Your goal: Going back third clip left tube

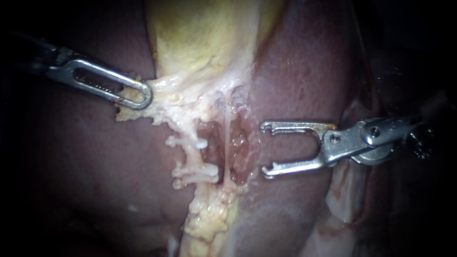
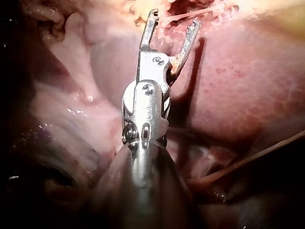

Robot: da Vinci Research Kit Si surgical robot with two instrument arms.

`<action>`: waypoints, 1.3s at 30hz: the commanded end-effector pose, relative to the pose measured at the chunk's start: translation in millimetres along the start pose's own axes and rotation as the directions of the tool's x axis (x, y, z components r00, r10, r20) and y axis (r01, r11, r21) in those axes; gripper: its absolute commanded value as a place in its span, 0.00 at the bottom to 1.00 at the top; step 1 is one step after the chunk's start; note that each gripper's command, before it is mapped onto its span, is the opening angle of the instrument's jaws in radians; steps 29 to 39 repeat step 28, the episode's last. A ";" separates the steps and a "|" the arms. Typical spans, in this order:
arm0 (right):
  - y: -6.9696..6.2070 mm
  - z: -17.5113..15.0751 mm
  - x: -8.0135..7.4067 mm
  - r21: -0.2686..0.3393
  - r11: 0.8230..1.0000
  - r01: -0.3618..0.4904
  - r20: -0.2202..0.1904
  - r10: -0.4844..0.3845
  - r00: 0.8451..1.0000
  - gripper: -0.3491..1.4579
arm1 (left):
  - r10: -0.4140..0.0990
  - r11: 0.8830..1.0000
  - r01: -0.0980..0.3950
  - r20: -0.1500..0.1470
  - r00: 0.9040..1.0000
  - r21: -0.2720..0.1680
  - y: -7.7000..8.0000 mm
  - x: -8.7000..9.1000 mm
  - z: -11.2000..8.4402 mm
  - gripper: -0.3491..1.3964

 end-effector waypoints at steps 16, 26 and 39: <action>-0.2 -0.1 0.0 0.001 1.000 -0.001 0.000 0.001 1.000 0.47 | 0.000 1.000 0.000 -0.009 1.000 0.014 -2.3 0.7 4.6 0.00; -0.3 -0.1 0.1 0.002 1.000 0.011 0.000 -0.011 1.000 0.47 | 0.001 1.000 0.000 -0.009 1.000 0.014 -2.4 0.8 4.6 0.00; -0.3 -0.1 0.1 0.005 1.000 0.011 -0.001 -0.011 1.000 0.47 | 0.001 1.000 -0.001 -0.009 1.000 0.014 -2.4 0.7 4.5 0.00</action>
